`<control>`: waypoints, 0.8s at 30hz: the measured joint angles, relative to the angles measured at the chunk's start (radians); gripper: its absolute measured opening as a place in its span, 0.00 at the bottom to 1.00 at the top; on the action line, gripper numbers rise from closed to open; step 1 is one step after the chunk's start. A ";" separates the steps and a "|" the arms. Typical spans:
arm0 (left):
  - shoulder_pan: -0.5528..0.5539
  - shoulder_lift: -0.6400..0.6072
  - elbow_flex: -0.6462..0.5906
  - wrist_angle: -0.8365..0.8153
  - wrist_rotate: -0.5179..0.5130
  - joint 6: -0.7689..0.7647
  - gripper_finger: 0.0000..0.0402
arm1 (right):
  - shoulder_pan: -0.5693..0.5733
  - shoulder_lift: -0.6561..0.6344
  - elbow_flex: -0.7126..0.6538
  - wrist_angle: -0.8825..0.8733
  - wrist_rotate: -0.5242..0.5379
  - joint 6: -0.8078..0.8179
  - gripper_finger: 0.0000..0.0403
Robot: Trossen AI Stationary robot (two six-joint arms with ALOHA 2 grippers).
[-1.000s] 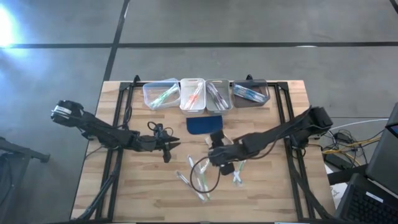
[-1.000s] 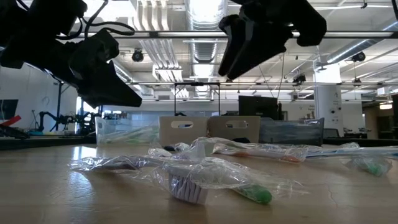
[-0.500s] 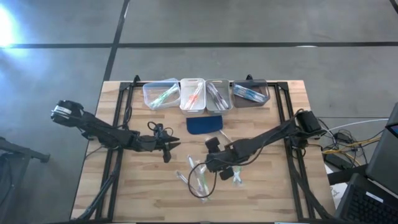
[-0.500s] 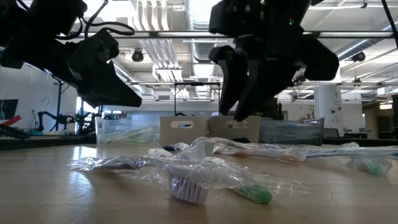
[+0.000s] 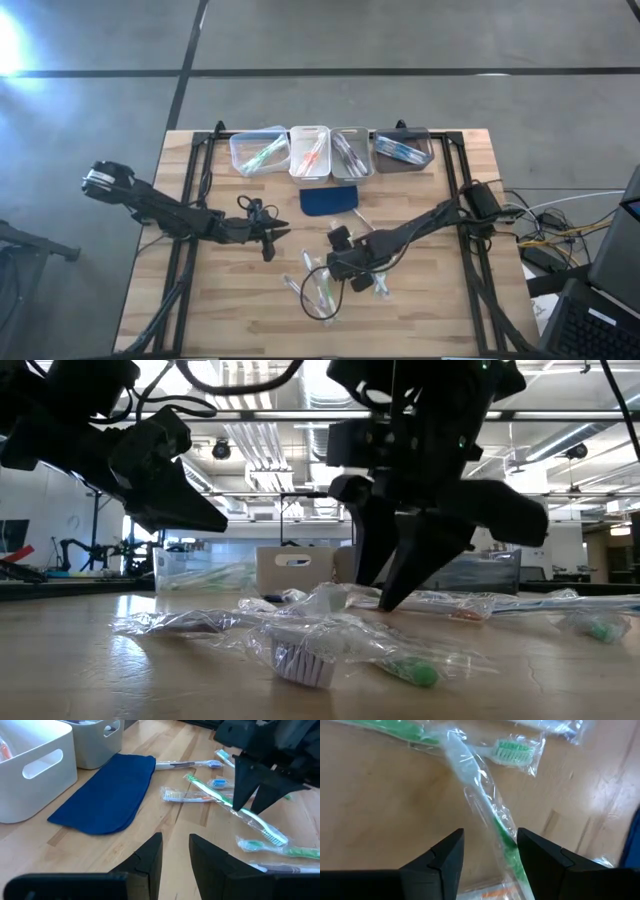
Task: Pick & Place Toothbrushes
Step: Put the green toothbrush into the transparent bin
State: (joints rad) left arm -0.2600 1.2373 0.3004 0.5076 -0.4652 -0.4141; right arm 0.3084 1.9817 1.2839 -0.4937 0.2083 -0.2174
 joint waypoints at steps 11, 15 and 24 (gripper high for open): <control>0.000 0.000 0.000 -0.001 0.000 0.000 0.25 | -0.012 0.026 0.006 0.006 0.009 -0.003 0.32; 0.000 0.000 -0.002 -0.001 0.000 0.000 0.25 | -0.013 0.023 0.006 0.006 0.011 -0.003 0.22; 0.000 0.000 -0.003 0.000 0.000 -0.001 0.25 | -0.013 0.022 0.006 -0.003 0.011 -0.004 0.05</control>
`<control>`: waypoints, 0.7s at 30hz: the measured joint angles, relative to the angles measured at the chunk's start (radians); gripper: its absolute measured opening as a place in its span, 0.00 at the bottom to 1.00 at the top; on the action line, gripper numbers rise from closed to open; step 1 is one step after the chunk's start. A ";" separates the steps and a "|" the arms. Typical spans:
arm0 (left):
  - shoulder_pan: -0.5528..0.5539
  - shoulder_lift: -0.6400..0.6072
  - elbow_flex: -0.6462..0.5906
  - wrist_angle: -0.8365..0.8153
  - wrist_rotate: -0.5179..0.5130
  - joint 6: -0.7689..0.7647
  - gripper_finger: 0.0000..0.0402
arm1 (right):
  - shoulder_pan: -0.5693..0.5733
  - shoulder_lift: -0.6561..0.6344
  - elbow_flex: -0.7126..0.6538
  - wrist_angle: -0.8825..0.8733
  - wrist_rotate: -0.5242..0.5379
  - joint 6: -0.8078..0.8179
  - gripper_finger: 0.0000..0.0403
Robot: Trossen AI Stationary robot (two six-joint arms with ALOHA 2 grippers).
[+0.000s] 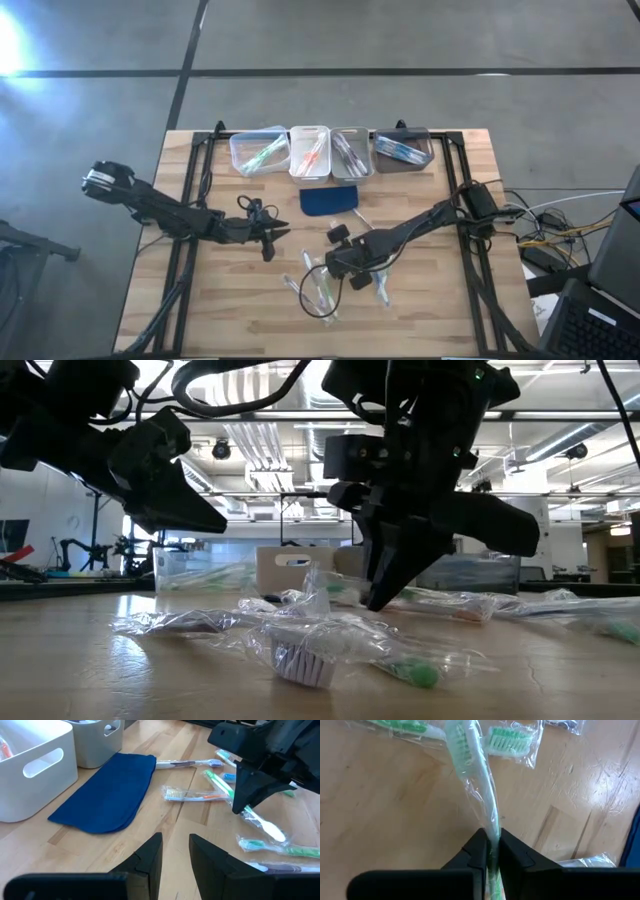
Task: Pick & Place Toothbrushes
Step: Put the green toothbrush into the transparent bin
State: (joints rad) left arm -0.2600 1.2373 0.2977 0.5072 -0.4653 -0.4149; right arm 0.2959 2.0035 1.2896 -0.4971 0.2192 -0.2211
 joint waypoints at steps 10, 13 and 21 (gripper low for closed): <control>0.000 0.000 -0.001 0.001 0.000 0.000 0.25 | 0.000 -0.023 0.054 -0.149 0.097 0.010 0.09; 0.000 0.000 -0.004 0.000 0.000 0.000 0.25 | 0.000 -0.060 0.065 -0.168 0.097 0.035 0.05; 0.000 0.000 -0.006 0.001 0.000 -0.004 0.25 | 0.000 -0.219 0.045 -0.168 0.103 0.102 0.08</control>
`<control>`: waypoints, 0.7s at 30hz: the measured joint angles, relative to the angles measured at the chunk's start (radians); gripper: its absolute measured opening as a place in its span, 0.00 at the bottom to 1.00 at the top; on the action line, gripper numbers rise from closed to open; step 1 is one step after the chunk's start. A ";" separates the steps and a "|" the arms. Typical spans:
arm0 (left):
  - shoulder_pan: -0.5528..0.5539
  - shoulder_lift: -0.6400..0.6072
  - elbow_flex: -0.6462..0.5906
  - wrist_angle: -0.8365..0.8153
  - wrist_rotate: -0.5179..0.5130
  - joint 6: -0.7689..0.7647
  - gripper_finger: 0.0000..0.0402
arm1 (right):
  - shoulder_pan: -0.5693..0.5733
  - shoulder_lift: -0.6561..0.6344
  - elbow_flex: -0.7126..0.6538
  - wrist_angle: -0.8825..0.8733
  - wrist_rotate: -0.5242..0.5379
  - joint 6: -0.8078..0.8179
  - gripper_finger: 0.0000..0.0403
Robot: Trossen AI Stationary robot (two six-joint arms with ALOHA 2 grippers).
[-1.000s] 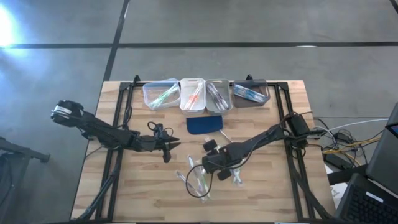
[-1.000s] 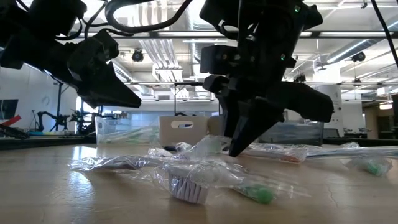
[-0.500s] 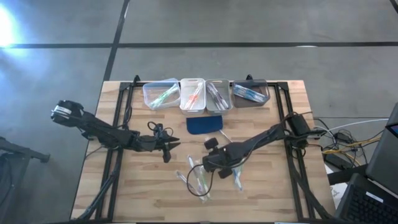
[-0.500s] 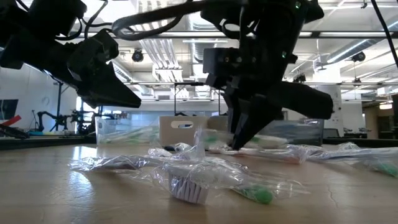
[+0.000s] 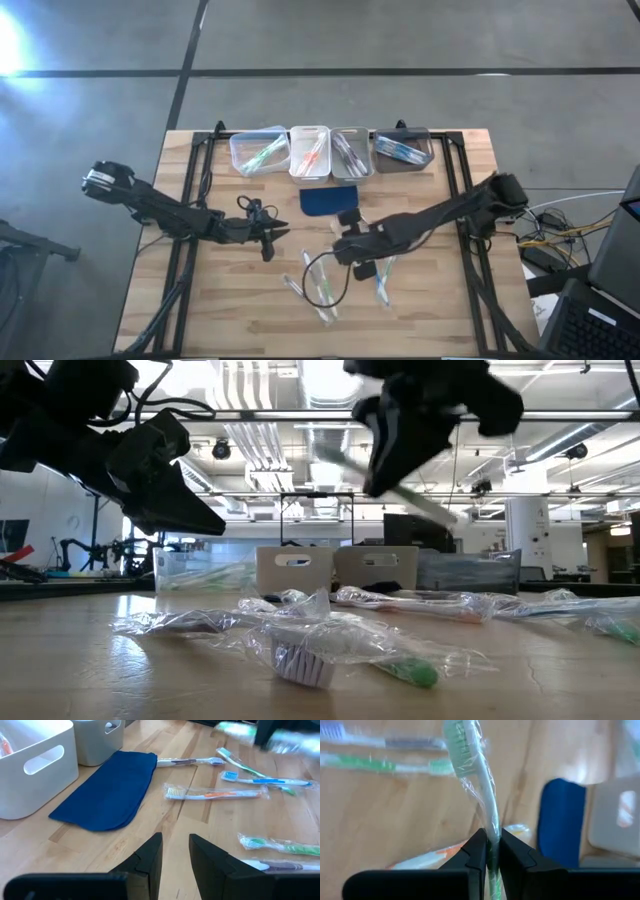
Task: Pick & Place Toothbrushes
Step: Put the green toothbrush into the transparent bin
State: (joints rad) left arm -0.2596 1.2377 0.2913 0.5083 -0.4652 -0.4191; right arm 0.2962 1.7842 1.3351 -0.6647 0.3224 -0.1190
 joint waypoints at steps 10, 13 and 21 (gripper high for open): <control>0.000 0.000 0.000 0.016 -0.002 0.000 0.25 | -0.004 -0.186 -0.183 0.372 -0.016 -0.048 0.06; 0.000 0.000 0.004 0.015 -0.003 0.000 0.25 | -0.013 -0.236 -0.295 0.597 -0.068 -0.086 0.08; 0.000 0.000 0.026 0.032 -0.048 0.038 0.25 | -0.067 -0.312 -0.560 1.225 -0.234 -0.139 0.05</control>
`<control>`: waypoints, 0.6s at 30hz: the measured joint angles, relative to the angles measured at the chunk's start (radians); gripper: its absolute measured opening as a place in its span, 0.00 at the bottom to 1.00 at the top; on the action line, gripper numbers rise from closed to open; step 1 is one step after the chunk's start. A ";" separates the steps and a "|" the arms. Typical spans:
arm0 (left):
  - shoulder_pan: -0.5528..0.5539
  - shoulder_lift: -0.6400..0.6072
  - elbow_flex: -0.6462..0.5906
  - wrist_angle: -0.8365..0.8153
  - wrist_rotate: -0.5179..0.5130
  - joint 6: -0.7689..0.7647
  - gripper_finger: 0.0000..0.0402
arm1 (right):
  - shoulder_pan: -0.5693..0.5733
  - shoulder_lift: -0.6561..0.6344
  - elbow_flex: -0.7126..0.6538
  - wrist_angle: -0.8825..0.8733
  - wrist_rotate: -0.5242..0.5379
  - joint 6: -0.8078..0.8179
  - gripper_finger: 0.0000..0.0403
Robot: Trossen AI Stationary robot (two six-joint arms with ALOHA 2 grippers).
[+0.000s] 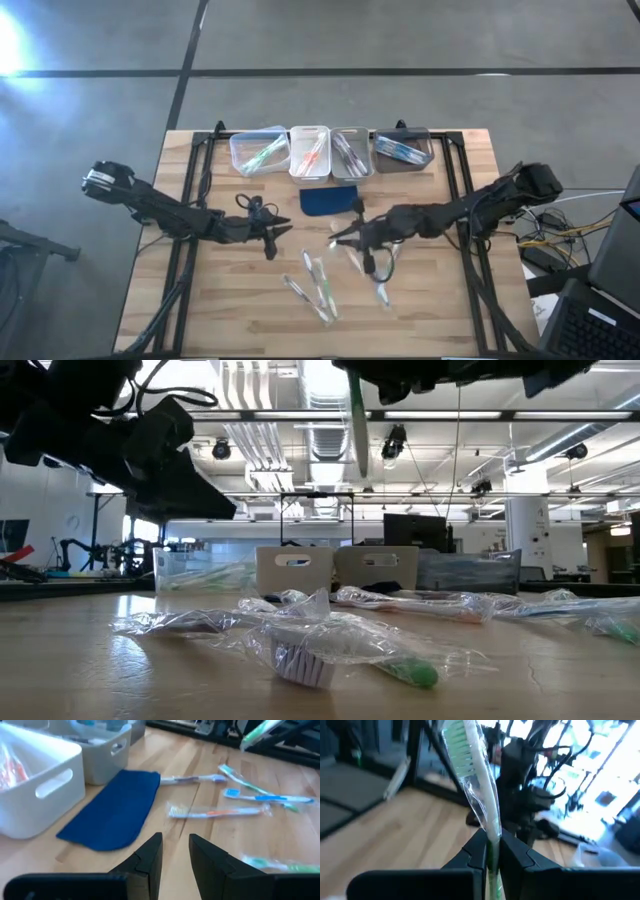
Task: Pick & Place Toothbrushes
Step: Put the green toothbrush into the transparent bin
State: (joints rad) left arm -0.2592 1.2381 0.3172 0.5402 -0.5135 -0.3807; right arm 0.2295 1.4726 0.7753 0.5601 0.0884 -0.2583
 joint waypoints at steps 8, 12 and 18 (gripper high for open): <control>0.000 0.000 0.012 0.113 -0.005 0.197 0.25 | -0.071 -0.027 -0.070 0.151 -0.019 0.109 0.07; 0.000 0.000 0.012 0.152 -0.005 0.405 0.25 | -0.093 -0.041 -0.069 0.162 -0.059 0.162 0.06; 0.000 0.000 0.014 0.111 -0.002 0.668 0.25 | -0.098 -0.039 -0.070 0.171 -0.150 0.181 0.07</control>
State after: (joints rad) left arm -0.2588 1.2377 0.3309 0.6507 -0.5159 0.2870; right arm 0.1314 1.4338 0.7048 0.7315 -0.0613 -0.0776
